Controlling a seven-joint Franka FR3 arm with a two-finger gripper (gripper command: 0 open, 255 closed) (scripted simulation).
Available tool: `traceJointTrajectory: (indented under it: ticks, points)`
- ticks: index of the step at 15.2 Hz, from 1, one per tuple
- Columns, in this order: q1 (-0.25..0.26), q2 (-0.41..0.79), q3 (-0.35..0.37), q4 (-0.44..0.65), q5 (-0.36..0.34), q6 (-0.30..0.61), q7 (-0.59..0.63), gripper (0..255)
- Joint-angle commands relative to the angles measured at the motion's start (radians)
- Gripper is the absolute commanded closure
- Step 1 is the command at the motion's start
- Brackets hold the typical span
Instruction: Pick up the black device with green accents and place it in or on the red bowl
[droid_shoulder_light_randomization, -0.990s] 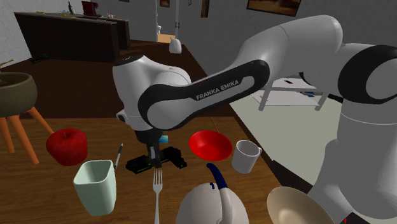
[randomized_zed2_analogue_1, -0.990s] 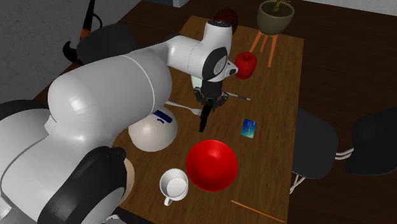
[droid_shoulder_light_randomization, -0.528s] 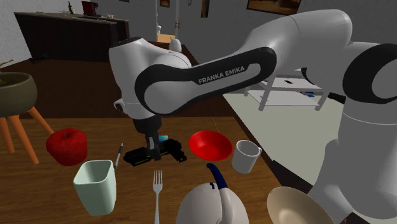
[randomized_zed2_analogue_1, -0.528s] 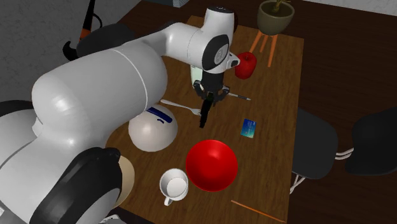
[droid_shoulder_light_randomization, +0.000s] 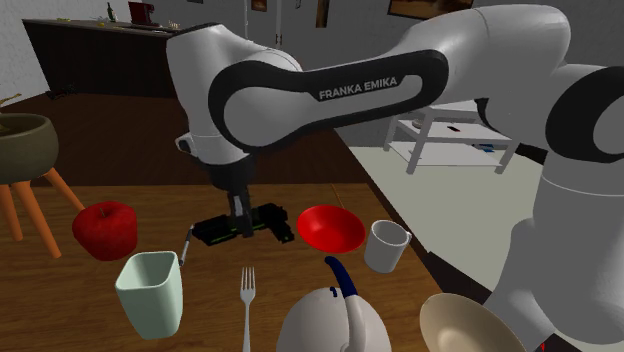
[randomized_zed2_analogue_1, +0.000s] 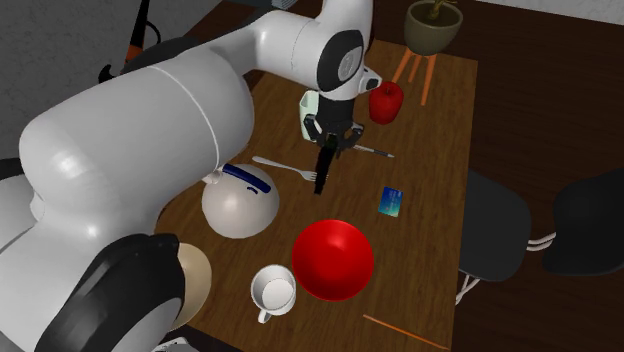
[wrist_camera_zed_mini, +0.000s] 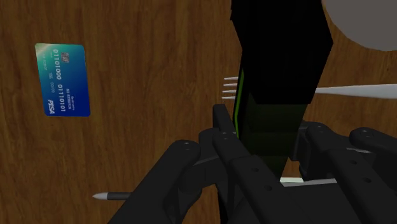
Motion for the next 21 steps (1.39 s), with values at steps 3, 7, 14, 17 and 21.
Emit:
traceJointTrajectory:
  ticks: [3, 7, 14, 17, 21]
  points:
    - [0.004, -0.001, 0.002, 0.056, 0.001, -0.057, -0.004, 255]
    - [-0.06, -0.146, -0.018, -0.135, 0.038, 0.003, -0.079, 255]
    - [-0.14, -0.362, -0.083, -0.396, 0.078, 0.07, -0.228, 255]
    - [-0.168, -0.443, -0.119, -0.486, 0.084, 0.088, -0.295, 255]
    - [-0.198, -0.53, -0.167, -0.58, 0.08, 0.103, -0.375, 255]
